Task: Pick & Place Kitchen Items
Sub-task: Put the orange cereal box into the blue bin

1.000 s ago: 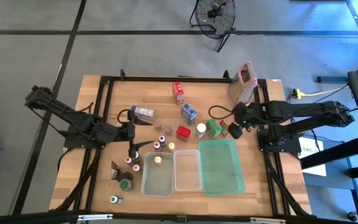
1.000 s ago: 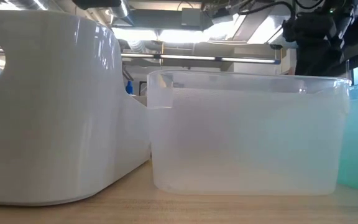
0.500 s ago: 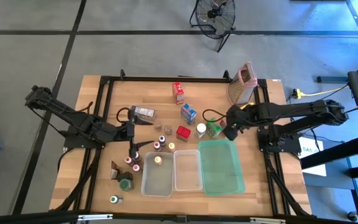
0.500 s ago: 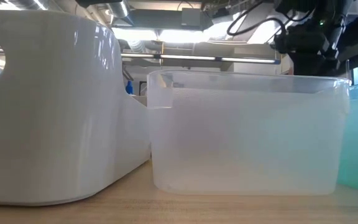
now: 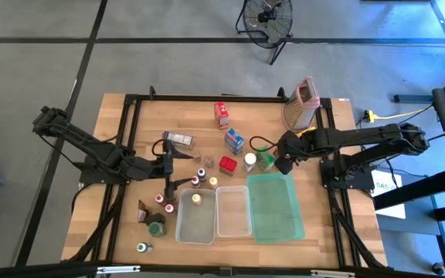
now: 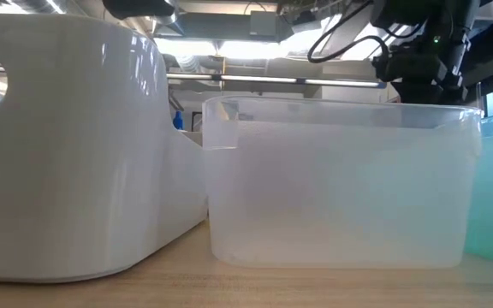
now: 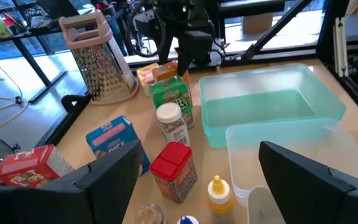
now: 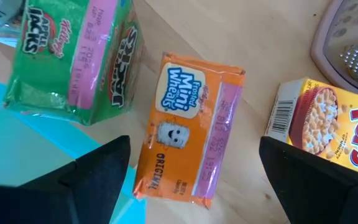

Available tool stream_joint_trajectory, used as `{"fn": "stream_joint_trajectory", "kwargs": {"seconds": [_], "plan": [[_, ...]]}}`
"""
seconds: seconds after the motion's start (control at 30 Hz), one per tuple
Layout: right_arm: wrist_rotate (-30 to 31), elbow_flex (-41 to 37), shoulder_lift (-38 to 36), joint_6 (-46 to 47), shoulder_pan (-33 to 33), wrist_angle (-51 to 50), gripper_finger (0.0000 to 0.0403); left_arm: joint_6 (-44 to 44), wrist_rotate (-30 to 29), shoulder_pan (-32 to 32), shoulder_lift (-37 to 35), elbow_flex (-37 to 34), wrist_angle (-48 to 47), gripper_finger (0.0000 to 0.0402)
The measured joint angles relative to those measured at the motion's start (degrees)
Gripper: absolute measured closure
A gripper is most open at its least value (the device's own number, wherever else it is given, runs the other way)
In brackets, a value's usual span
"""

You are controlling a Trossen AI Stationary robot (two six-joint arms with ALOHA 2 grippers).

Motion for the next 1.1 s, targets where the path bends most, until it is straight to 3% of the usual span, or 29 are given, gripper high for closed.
{"fn": "stream_joint_trajectory", "kwargs": {"seconds": [0.67, 0.87, 1.1], "plan": [[2.7, -3.8, 0.0, -2.3, -1.2, 2.2, 0.0049, 0.5, 0.0, 0.0, 1.5, 0.0, 3.0, 0.008], [1.7, -3.8, 0.0, -3.7, -1.2, 3.1, 0.0101, 0.6, -0.1, 0.0, 1.5, 0.0, 3.0, 0.008], [1.9, -3.8, 0.0, -4.8, -1.2, 3.0, 0.02, 0.6, -0.1, 0.0, 1.5, 0.0, 3.0, 0.008]]}}
